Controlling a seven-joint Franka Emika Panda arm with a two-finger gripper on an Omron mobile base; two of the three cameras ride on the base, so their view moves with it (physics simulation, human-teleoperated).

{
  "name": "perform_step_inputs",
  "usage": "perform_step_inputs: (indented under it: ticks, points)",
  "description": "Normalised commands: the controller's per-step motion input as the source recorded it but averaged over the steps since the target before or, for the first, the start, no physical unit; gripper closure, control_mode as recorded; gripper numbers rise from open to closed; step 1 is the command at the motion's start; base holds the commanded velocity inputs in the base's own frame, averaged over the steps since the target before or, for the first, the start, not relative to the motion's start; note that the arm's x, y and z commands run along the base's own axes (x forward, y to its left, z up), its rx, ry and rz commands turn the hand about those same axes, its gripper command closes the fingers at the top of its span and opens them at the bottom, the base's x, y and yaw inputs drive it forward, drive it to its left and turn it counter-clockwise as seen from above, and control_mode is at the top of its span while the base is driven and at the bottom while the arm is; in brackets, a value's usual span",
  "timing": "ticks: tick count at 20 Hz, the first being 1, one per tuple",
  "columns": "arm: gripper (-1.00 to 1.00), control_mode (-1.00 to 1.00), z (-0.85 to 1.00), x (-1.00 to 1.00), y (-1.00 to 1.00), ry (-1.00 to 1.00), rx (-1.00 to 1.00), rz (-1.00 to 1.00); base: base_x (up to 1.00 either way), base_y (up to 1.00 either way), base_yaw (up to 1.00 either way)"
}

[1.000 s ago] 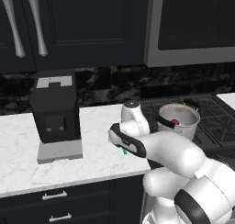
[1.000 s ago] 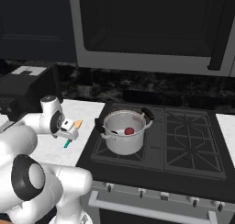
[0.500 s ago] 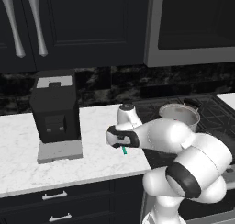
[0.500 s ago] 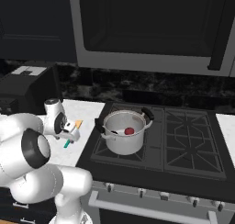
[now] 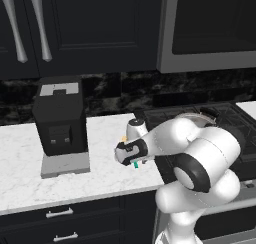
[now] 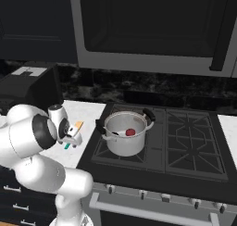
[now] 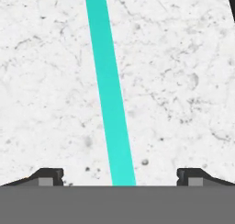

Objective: Put the avocado and tomato in the pot. Retrieve the spatula and lightly stir the vegetables in the pot.

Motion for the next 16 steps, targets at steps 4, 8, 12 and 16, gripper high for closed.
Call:
perform_step_inputs:
  ticks: [4,8,12,16]
  points:
    - [-1.0,-1.0,-0.37,0.21,0.0,0.0,0.0,0.0,0.0,0.0,0.0]
    - [-1.0,-1.0,-0.36,0.07,0.0,0.0,0.0,0.0,0.0,0.0,0.0]
    - [-1.0,-1.0,-0.39,-0.14,-0.02,0.0,0.0,0.0,0.0,0.0,0.0]
    - [-1.0,-1.0,-0.38,-0.27,-0.22,-0.01,0.04,0.0,0.0,0.0,0.0]
